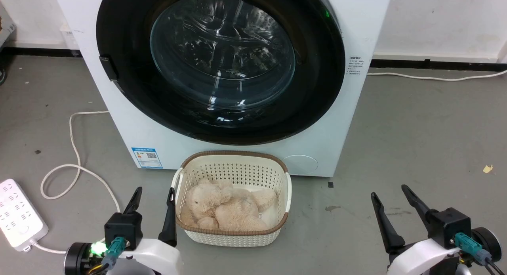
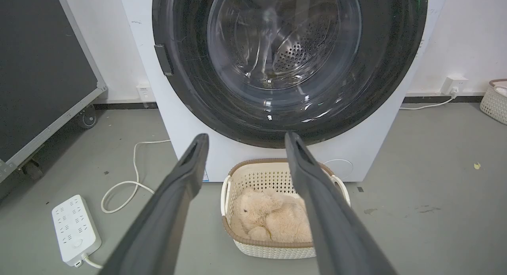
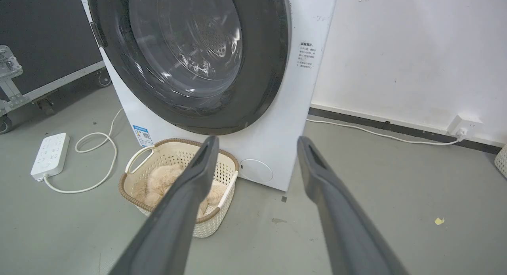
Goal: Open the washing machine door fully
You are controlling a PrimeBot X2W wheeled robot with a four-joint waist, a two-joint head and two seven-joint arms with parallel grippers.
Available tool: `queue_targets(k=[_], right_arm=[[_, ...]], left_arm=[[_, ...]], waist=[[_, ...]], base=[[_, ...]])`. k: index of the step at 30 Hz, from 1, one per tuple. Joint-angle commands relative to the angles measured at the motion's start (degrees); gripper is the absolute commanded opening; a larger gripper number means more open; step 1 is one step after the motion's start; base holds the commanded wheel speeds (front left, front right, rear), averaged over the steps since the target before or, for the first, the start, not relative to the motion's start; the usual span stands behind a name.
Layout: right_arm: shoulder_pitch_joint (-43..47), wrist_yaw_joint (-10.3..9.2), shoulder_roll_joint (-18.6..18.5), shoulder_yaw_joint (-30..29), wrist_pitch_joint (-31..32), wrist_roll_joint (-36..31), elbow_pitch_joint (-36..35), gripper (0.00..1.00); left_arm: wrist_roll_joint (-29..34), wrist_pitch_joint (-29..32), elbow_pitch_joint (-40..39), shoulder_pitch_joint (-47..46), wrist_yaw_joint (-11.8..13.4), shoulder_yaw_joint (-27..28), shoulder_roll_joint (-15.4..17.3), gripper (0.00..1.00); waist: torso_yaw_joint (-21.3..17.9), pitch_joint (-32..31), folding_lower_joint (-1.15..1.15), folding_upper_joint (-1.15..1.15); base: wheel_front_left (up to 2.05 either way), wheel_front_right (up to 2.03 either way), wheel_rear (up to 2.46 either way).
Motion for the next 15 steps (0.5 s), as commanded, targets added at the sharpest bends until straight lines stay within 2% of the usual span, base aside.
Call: queue_targets(k=[1,15], right_arm=[[0.1,0.0,0.0,-0.1,-0.6,0.7,-0.1,1.0],[-2.2,-0.01,-0.1,-1.2,-2.3,1.9,-1.0,1.0]], left_arm=[[-0.2,-0.6,0.0,0.1,0.3,-0.2,0.0,1.0],[-0.2,-2.3,-0.7,-1.0,0.8,-1.4,0.0,1.0]], waist=[[0.0,0.1,0.0,0.0],[0.5,3.1,0.0,0.0]], base=[[0.0,0.0,0.0],[0.0,0.0,0.0]])
